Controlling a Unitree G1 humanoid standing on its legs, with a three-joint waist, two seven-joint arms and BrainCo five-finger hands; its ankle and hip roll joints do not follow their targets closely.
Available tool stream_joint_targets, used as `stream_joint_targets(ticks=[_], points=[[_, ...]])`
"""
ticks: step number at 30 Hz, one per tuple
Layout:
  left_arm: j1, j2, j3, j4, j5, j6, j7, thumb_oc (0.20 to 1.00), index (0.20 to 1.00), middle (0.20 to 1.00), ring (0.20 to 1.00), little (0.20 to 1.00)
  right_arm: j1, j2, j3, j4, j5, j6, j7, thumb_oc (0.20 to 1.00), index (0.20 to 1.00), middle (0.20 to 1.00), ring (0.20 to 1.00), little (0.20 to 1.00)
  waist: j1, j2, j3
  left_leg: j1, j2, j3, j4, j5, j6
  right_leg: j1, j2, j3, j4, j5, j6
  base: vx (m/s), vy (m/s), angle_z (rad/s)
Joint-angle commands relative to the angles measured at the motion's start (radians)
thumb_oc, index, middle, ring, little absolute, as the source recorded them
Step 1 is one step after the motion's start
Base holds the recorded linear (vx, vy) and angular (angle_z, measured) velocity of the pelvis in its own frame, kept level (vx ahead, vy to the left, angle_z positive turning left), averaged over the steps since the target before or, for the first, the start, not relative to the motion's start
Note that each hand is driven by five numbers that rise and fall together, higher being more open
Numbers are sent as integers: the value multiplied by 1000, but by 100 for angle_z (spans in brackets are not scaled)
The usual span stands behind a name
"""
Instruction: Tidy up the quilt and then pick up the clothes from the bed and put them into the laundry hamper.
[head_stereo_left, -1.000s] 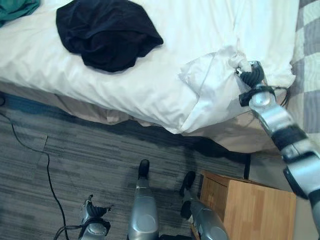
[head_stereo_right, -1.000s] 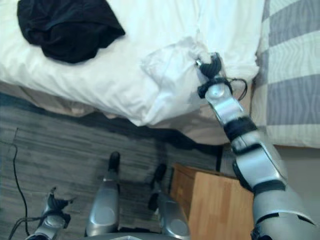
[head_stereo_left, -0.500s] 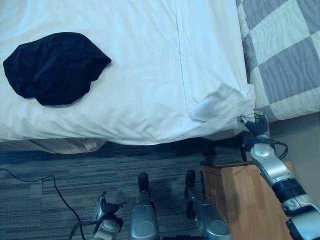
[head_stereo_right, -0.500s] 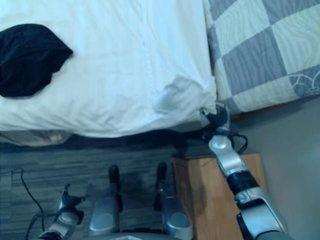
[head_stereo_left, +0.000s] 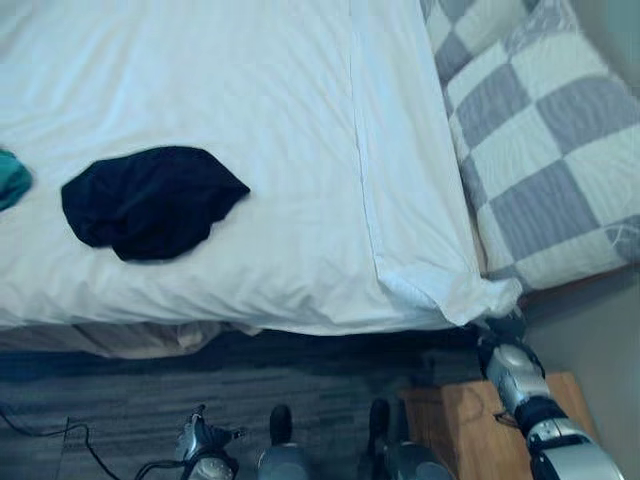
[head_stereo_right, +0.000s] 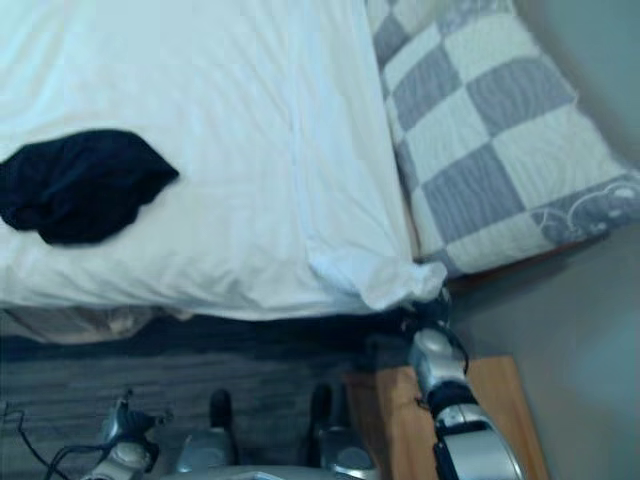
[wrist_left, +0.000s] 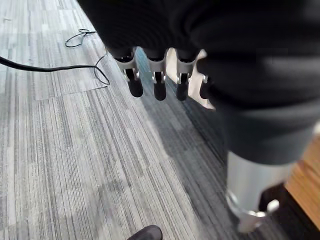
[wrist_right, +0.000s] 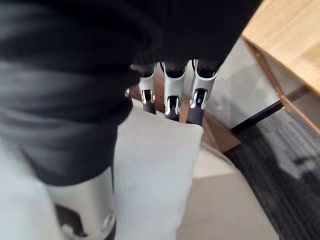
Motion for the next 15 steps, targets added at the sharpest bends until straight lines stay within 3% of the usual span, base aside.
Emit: stream_joint_targets(ticks=[1,4,6,9,10,11,12,13,14,15], points=[[-10,8,45,83,41,-11,7,1000,1000,1000,1000,1000,333,-36,-6,161,26,126,-49,1000,1000,1000,1000,1000,-66,-16,62,-66,70,47,91,-45,3,-7,-72,9,14,-16,93,24,-28,-3],[-3,19,57,90,53,-8,4,1000,1000,1000,1000,1000,333,-41,4,157,-18,124,-44,1000,1000,1000,1000,1000,-63,-31,53,-56,74,53,88,-50,4,1,-71,5,8,-13,96,32,-36,-23],[10,39,76,88,51,-12,-4,1000,1000,1000,1000,1000,332,-50,36,120,-109,159,-15,1000,1000,1000,1000,1000,-62,-48,49,-54,79,57,91,-56,6,5,-69,5,3,-10,99,15,-24,-25],[10,51,83,80,47,-6,-15,1000,1000,1000,1000,1000,331,-50,59,114,-117,172,-15,1000,1000,1000,1000,1000,-60,-50,51,-53,80,55,92,-56,6,6,-68,8,3,-10,100,13,7,-17],[9,54,86,78,50,-2,-20,1000,1000,1000,1000,1000,331,-47,60,122,-87,143,-18,1000,1000,1000,1000,1000,-57,-48,52,-54,79,51,92,-54,7,7,-68,7,4,-10,100,55,18,-6],[7,58,86,71,53,9,-26,1000,1000,1000,1000,1000,335,-50,51,120,-54,44,-30,1000,1000,1000,1000,1000,-51,-46,53,-57,78,40,98,-55,8,10,-68,4,6,-10,101,71,9,1],[11,61,87,63,56,14,-26,1000,1000,1000,1000,1000,338,-57,42,92,-30,6,-28,1000,1000,1000,1000,1000,-48,-46,54,-61,76,32,105,-57,9,11,-69,3,7,-9,102,70,-14,9],[30,65,92,38,61,22,-19,1000,1000,1000,1000,1000,343,-87,23,-31,-19,-73,-25,1000,1000,1000,1000,1000,-43,-51,60,-74,75,20,122,-62,10,9,-70,-2,12,-10,101,19,-31,15],[48,68,97,17,55,27,-14,1000,1000,1000,1000,1000,347,-110,16,-174,-21,-80,-27,209,209,209,209,209,-46,-55,65,-82,76,17,129,-63,9,5,-71,-6,13,-9,100,-19,-13,12],[78,68,107,-8,42,25,-5,1000,1000,1000,1000,1000,337,-164,-17,-412,-66,-75,20,200,200,200,200,200,-51,-60,79,-88,79,18,134,-65,9,4,-70,-8,10,-9,99,-66,47,5]])
